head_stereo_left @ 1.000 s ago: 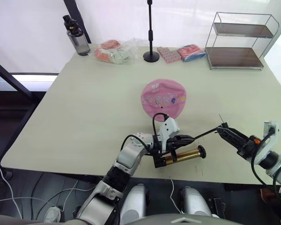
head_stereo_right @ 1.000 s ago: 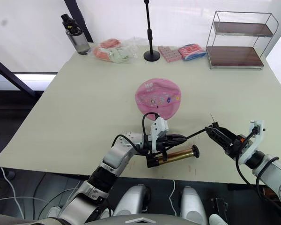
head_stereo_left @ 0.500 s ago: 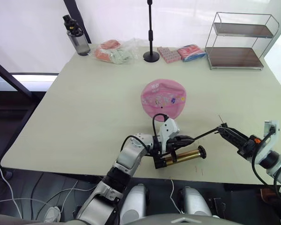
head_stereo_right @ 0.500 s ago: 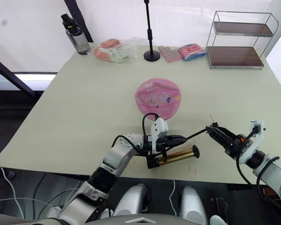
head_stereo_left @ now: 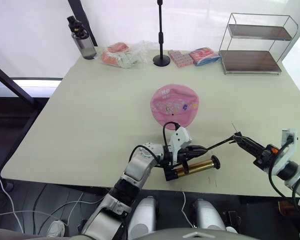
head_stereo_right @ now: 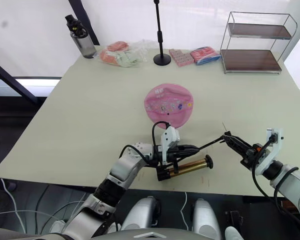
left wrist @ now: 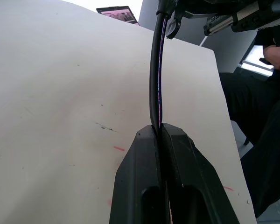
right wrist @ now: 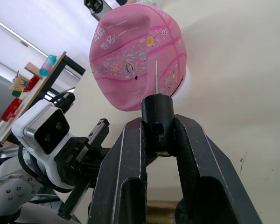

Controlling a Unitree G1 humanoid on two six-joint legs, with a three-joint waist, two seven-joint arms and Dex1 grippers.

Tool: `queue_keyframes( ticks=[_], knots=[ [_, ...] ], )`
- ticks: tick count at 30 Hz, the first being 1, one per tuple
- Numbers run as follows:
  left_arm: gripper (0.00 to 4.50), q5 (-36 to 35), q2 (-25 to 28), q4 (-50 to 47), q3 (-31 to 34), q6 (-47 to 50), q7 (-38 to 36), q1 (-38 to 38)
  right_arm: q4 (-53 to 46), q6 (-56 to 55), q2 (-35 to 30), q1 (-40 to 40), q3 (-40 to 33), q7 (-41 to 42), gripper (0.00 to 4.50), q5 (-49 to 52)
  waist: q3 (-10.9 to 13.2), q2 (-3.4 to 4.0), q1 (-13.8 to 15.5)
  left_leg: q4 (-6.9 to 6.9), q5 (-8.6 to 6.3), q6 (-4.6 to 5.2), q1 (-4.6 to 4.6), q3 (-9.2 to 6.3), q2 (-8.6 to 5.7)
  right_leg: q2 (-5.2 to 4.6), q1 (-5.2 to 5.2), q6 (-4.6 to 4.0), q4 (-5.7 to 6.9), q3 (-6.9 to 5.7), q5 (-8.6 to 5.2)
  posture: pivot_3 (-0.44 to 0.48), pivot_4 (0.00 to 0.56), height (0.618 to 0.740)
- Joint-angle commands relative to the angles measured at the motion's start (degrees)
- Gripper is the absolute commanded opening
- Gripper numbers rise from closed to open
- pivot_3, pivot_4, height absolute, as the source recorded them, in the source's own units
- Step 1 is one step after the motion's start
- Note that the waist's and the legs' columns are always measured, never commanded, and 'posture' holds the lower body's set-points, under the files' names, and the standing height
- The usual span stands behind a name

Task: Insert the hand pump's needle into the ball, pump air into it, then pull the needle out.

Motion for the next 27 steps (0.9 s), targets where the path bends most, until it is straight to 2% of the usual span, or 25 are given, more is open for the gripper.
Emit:
queue_keyframes(
  ticks=[1, 4, 5, 7, 8, 9, 10, 11, 14, 20, 27],
  knots=[
    [0.0, -0.76, -0.35, -2.66, 0.21, -0.38, 0.02, 0.1, -0.91, -0.95, -0.35, -0.11, -1.32, 0.49, 0.34, -0.15, 0.0, 0.0, 0.0, 0.0, 0.0, 0.0, 0.0, 0.0, 0.0, 0.0, 0.0, 0.0, 0.0, 0.0, 0.0, 0.0, 0.15, 0.736],
    [0.0, -0.64, 0.0, -2.99, 1.03, 0.11, 0.99, -0.02, -0.99, -1.42, -0.15, -0.42, -1.3, 0.53, 0.34, -0.89, 0.0, 0.0, 0.0, 0.0, 0.0, 0.0, 0.0, 0.0, 0.0, 0.0, 0.0, 0.0, 0.0, 0.0, 0.0, 0.0, 0.15, 0.736],
    [0.72, -0.24, 0.26, -3.21, 1.28, -0.18, 1.48, -0.07, -1.12, -1.69, -0.15, -0.44, -1.27, 0.65, 0.34, -1.38, 0.0, 0.0, 0.0, 0.0, 0.0, 0.0, 0.0, 0.0, 0.0, 0.0, 0.0, 0.0, 0.0, 0.0, 0.0, 0.0, 0.15, 0.736],
    [1.39, -0.88, 1.24, -4.86, 2.08, 0.32, 1.41, 0.02, -1.38, -2.63, -0.04, -0.57, -1.25, 1.01, 0.34, -2.68, 0.0, 0.0, 0.0, 0.0, 0.0, 0.0, 0.0, -0.01, 0.0, 0.0, 0.0, 0.0, 0.0, 0.0, 0.0, 0.0, 0.15, 0.736],
    [2.01, -1.33, 1.6, -5.52, 2.32, 0.64, 1.23, 0.09, -1.46, -3.0, 0.02, -0.62, -1.23, 1.18, 0.34, -3.18, 0.0, 0.0, 0.0, 0.0, 0.0, 0.0, 0.0, -0.01, 0.0, 0.0, 0.0, 0.0, 0.0, 0.0, 0.0, 0.0, 0.15, 0.736],
    [2.42, -1.93, 2.04, -6.57, 2.78, 0.86, 1.04, 0.26, -1.44, -3.57, 0.24, -0.77, -1.29, 1.28, 0.34, -3.69, 0.0, 0.0, -0.01, 0.0, 0.0, 0.0, 0.0, -0.01, 0.0, 0.0, 0.0, 0.0, 0.0, 0.0, 0.0, 0.0, 0.15, 0.736],
    [2.6, -2.58, 2.58, -7.79, 3.25, 1.05, 0.64, 0.46, -1.36, -4.18, 0.45, -0.96, -1.37, 1.43, 0.34, -4.18, 0.0, 0.0, -0.01, 0.0, 0.0, 0.0, 0.0, -0.01, 0.0, 0.0, 0.0, 0.0, 0.0, 0.0, 0.0, 0.0, 0.15, 0.736],
    [3.21, -3.3, 3.27, -9.19, 3.76, 1.18, -0.04, 0.67, -1.36, -4.97, 0.5, -1.12, -1.31, 1.93, 0.34, -5.02, 0.0, 0.0, -0.01, 0.0, 0.0, 0.0, 0.0, 0.0, 0.01, 0.0, -0.01, 0.0, 0.0, 0.0, 0.0, 0.0, 0.15, 0.736],
    [4.46, -5.1, 5.56, -12.01, 5.73, 1.83, -1.05, 0.41, -1.62, -7.34, 0.47, -1.51, -0.77, 3.79, 0.34, -7.93, 0.01, 0.01, -0.03, 0.0, 0.0, 0.0, 0.0, 0.01, 0.01, 0.0, -0.01, 0.0, 0.0, 0.01, 0.0, 0.0, 0.15, 0.736],
    [4.46, -7.26, 11.14, -14.77, 11.62, 4.4, -0.44, -3.01, -3.41, -16.72, 0.77, -0.85, 2.0, 12.22, 0.34, -16.76, 0.03, 0.04, -0.03, 0.0, 0.0, 0.0, 0.01, -0.01, 0.02, 0.03, -0.01, 0.0, 0.01, -0.02, 0.0, 0.0, 0.15, 0.736],
    [4.46, -7.94, 16.31, -12.07, 18.37, 8.8, 3.28, -11.14, -2.13, -30.06, 0.08, -1.24, 6.01, 21.77, 0.34, -28.72, 0.07, 0.02, -0.02, 0.0, 0.0, 0.0, 0.02, 0.0, 0.03, 0.06, -0.01, 0.02, 0.0, -0.02, -0.01, 0.0, 0.15, 0.736]
  ],
)
